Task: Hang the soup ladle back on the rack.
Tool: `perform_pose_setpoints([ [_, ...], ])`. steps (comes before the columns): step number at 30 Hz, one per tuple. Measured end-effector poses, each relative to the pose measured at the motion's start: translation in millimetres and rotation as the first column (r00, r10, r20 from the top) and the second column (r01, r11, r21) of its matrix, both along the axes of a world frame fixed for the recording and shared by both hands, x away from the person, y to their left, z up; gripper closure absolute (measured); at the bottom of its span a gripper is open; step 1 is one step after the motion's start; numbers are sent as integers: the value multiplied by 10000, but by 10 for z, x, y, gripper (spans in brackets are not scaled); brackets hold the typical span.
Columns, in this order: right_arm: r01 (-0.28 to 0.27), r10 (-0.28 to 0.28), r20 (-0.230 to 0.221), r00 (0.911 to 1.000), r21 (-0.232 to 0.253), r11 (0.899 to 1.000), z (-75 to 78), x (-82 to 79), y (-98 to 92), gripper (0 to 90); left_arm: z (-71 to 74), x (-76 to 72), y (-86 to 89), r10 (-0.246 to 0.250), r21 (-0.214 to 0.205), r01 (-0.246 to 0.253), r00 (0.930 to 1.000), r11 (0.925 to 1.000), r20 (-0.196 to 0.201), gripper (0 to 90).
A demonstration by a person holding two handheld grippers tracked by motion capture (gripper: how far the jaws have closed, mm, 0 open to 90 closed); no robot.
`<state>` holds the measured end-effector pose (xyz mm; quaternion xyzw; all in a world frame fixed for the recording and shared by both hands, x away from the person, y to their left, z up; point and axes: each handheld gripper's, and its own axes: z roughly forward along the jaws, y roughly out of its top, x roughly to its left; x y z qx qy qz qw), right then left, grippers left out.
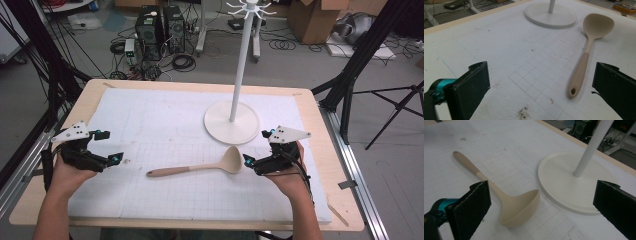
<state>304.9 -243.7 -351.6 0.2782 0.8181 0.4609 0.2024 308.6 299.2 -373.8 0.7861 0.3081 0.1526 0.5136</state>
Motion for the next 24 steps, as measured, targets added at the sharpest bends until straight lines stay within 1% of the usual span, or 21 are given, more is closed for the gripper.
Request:
perform_pose_setpoints([
  [2, -168, 168, 18, 9999, -29, 9999, 32, 27, 47, 1, 13, -9, 16, 17, 34, -17, 10000, 10000, 42, 17],
  [3, -213, 212, -82, 9997, -48, 9998, 44, 40, 76, 1, 20, -16, 25, 33, 17, -33, 10000, 10000, 36, 17],
  [5, -393, 392, -59, 9992, -160, 9991, 63, 80, 134, 1, 35, -27, 45, 47, -20, -47, 10000, 10000, 67, 17],
  [7, -560, 557, -136, 9984, -224, 9982, 83, 117, 201, 1, 41, -33, 61, 86, -34, -86, 9999, 10000, 85, 17],
  [8, -700, 698, -114, 9975, -172, 9974, 91, 143, 233, 1, 41, -34, 70, 123, -23, -123, 9999, 9999, 95, 17],
  [10, -927, 923, -261, 9954, -169, 9955, 104, 190, 301, 1, 40, -36, 80, 144, 2, -144, 9999, 9999, 64, 16],
  [13, -1211, 1197, -393, 9920, -339, 9921, 115, 260, 418, 1, 37, -36, 95, 145, 12, -145, 9999, 9999, 39, 17],
  [15, -1490, 1472, -421, 9882, -452, 9878, 119, 307, 498, 1, 38, -39, 101, 161, 73, -161, 9999, 9998, 8, 17],
  [17, -1699, 1663, -616, 9842, -584, 9837, 117, 346, 587, 1, 36, -39, 103, 150, 72, -150, 9999, 9999, 12, 16],
  [19, -1961, 1901, -783, 9786, -785, 9774, 111, 386, 682, 1, 36, -39, 103, 169, 107, -169, 9999, 9998, 13, 17],
  [21, -2230, 2148, -885, 9726, -958, 9701, 102, 420, 788, 1, 35, -38, 104, 168, 147, -168, 9999, 9998, 10, 17],
  [24, -2676, 2549, -1100, 9607, -1227, 9557, 78, 475, 942, 1, 35, -37, 104, 169, 150, -170, 9999, 9997, 21, 17],
])
